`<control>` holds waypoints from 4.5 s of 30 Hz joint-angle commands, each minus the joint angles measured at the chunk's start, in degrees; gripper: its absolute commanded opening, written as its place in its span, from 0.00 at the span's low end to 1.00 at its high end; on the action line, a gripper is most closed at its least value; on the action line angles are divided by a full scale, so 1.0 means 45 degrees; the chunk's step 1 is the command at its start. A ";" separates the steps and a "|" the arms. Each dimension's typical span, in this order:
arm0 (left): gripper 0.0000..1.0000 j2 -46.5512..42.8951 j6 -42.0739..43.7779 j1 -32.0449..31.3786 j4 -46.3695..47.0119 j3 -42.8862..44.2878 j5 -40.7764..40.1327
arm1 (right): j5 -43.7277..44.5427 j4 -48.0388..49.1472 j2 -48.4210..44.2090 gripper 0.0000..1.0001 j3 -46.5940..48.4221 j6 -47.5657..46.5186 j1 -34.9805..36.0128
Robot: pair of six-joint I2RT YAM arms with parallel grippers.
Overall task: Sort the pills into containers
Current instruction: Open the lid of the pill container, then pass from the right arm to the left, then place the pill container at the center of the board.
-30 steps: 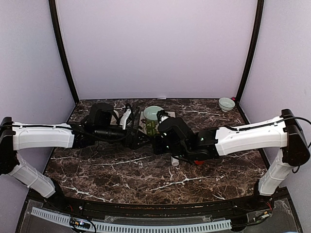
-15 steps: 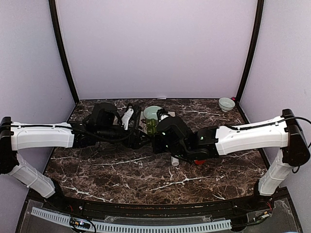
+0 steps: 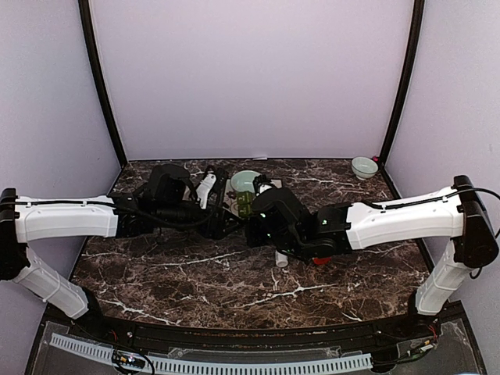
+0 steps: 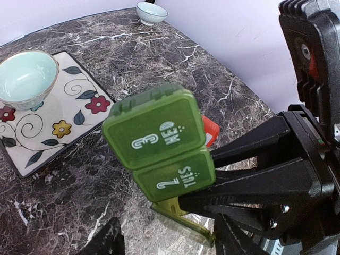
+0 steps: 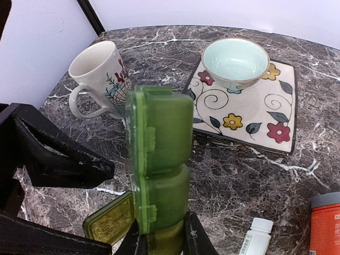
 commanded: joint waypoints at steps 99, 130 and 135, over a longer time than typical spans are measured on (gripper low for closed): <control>0.00 0.1289 0.3213 0.0018 -0.4567 0.2182 -0.2253 | -0.1939 0.1325 -0.1697 0.54 -0.2316 0.1196 -0.0831; 0.00 0.5457 0.7706 0.0527 -1.1257 0.6116 0.3727 | -0.0917 -0.0156 -0.4816 0.60 -0.4981 0.1145 -0.1721; 0.00 0.5892 0.7902 0.0632 -1.1439 0.6245 0.4228 | -0.1432 0.0271 -0.4607 0.62 -0.5101 0.0911 -0.1727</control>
